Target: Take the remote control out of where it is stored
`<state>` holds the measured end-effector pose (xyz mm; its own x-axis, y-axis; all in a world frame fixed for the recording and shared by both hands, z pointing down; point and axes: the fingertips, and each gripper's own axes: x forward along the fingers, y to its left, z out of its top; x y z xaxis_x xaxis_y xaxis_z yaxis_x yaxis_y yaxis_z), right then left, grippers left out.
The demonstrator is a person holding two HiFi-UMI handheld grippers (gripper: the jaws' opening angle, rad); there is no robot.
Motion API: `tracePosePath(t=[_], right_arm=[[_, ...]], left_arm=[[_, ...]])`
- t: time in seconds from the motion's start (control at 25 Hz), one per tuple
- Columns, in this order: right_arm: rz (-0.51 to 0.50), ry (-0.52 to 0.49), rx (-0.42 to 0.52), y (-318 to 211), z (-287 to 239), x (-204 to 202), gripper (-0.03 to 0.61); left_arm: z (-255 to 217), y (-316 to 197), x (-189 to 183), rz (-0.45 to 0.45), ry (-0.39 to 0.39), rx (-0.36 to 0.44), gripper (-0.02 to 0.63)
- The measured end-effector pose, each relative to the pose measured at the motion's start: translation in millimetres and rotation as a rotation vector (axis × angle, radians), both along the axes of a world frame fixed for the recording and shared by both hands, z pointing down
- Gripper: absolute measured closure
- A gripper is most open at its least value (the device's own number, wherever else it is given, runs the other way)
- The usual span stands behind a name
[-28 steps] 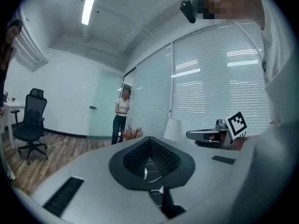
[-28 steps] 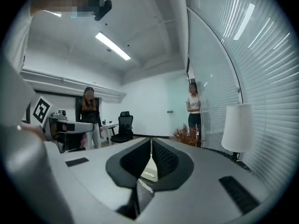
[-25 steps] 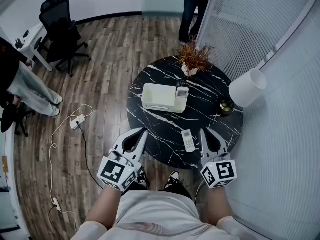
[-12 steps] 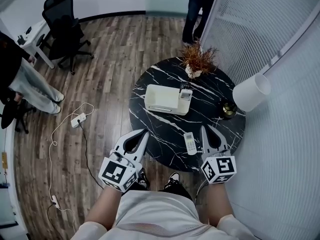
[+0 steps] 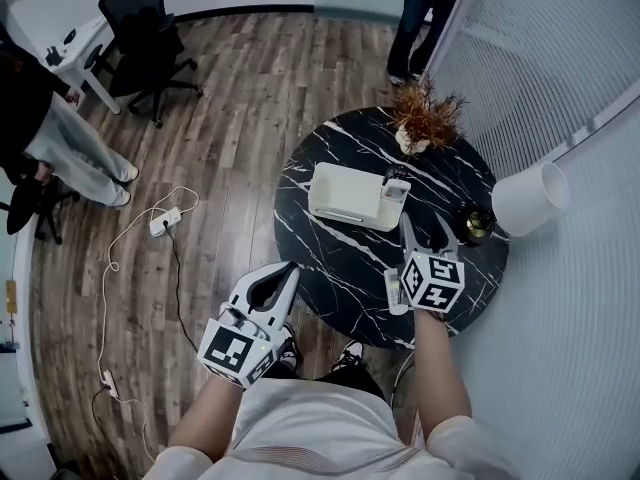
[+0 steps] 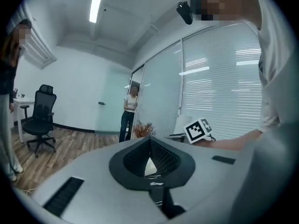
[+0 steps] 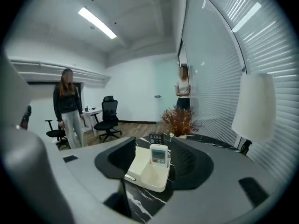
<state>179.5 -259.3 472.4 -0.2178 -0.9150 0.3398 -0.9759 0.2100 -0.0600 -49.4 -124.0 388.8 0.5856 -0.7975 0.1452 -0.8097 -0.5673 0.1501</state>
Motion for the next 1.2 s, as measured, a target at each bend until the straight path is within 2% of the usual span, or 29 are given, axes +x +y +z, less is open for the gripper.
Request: tracePosePath(t=[0.32, 0.6, 1.2], right_arm=[[0.090, 0.022, -0.111, -59.3, 69.2, -4.6, 0.321], [0.183, 0.027, -0.130, -92.7, 106.2, -6.6, 0.295], [0.228, 0.015, -0.170, -111.6, 139.0, -3.7, 0.293]], left_arm=[[22.5, -15.1, -24.0, -0.042, -0.018, -0.051, 0.604], [40.5, -25.3, -33.3, -0.052, -0.034, -0.096, 0.605], [56.6, -32.6, -29.2, -0.010, -0.033, -0.124, 0.604]])
